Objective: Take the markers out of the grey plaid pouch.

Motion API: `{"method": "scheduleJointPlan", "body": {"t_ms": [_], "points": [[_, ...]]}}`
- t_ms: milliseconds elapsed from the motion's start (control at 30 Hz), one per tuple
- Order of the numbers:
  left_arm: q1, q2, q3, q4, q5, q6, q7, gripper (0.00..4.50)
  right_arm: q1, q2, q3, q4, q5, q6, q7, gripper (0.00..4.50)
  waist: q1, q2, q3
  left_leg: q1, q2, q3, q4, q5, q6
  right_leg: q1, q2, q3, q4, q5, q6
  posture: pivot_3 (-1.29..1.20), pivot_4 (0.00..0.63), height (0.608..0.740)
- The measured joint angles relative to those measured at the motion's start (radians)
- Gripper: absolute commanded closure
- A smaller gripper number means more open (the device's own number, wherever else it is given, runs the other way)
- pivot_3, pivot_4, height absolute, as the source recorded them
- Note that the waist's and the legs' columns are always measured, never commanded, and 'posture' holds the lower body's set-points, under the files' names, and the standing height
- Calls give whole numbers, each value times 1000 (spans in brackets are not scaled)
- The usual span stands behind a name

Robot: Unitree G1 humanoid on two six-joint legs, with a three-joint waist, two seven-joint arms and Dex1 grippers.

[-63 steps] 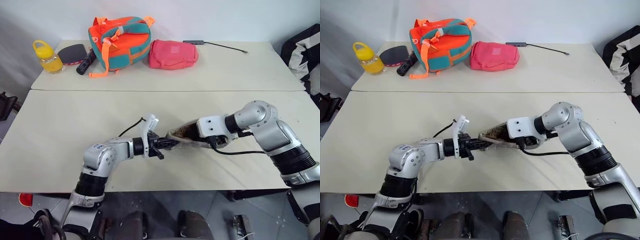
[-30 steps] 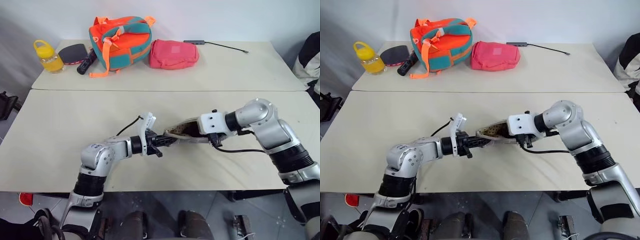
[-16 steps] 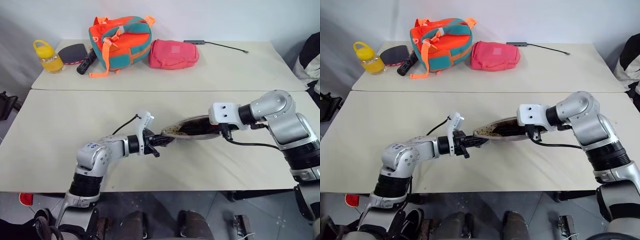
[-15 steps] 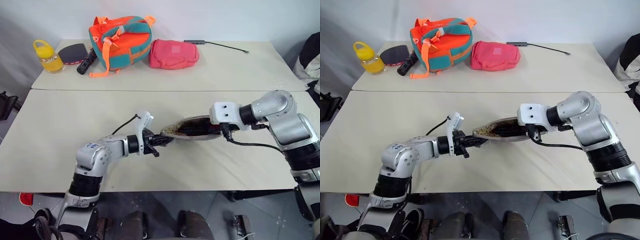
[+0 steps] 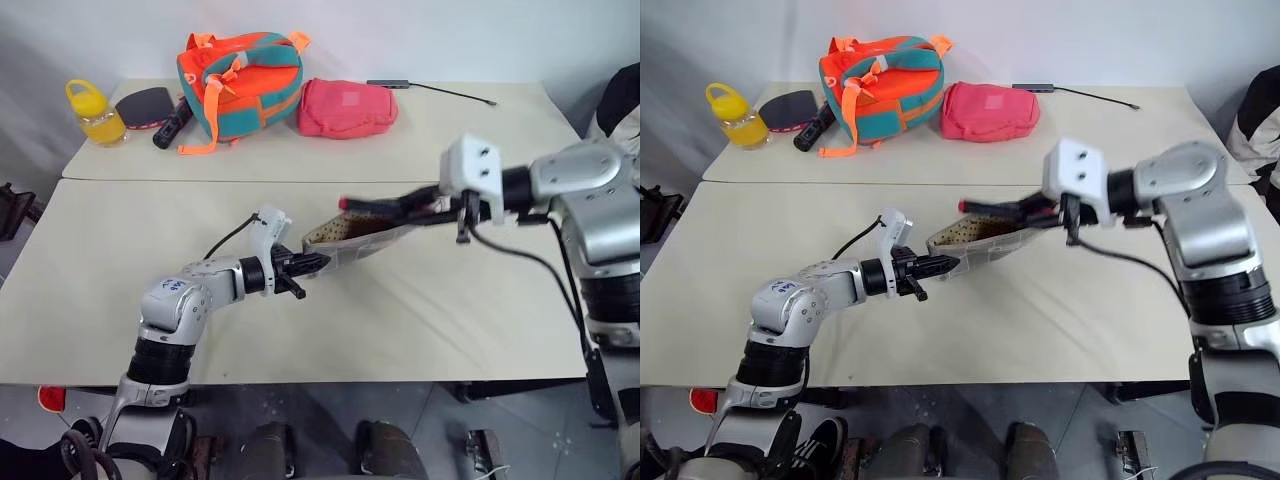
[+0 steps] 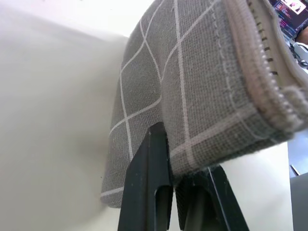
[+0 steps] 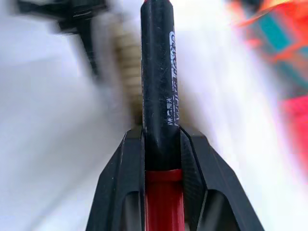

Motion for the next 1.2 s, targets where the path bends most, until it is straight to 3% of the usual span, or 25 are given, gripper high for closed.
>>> {"method": "scheduleJointPlan", "body": {"t_ms": [333, 700, 933, 1167, 1200], "points": [[40, 34, 27, -50, -32, 42, -25, 4500, 46, -67, 28, 430, -271, -192, -263, 3916, -5, 0, 0, 1, 0, 2, -5, 0, 0, 0, 1, 1, -1, 0, 0, 0, 150, 740], [40, 55, 44, -72, -52, 74, -40, 4500, 156, 53, 12, 533, -241, -147, -317, 3916, -7, 1, 1, 2, 0, 2, -5, 2, -2, 0, 1, 2, -1, 0, 0, 0, 150, 740], [40, 48, 44, -72, -52, 74, -39, 4500, 156, 55, 12, 511, -221, -117, -296, 1593, -4, 1, 1, 2, 0, 2, -5, 2, -2, 0, 1, 2, 0, 0, 0, 0, 150, 740], [40, 47, 43, -72, -52, 74, -39, 4500, 94, 3, 11, 466, -218, -115, -250, 1593, -5, 2, 1, 2, 0, 2, -5, 2, -2, -1, 1, 3, -1, 0, 0, 0, 150, 740], [40, 45, 43, -72, -52, 74, -39, 4500, 60, -16, 5, 459, -217, -114, -240, 1762, -5, 3, 2, 2, 0, 2, -5, 2, -2, -1, 1, 3, -1, 0, 0, 0, 150, 740]]}}
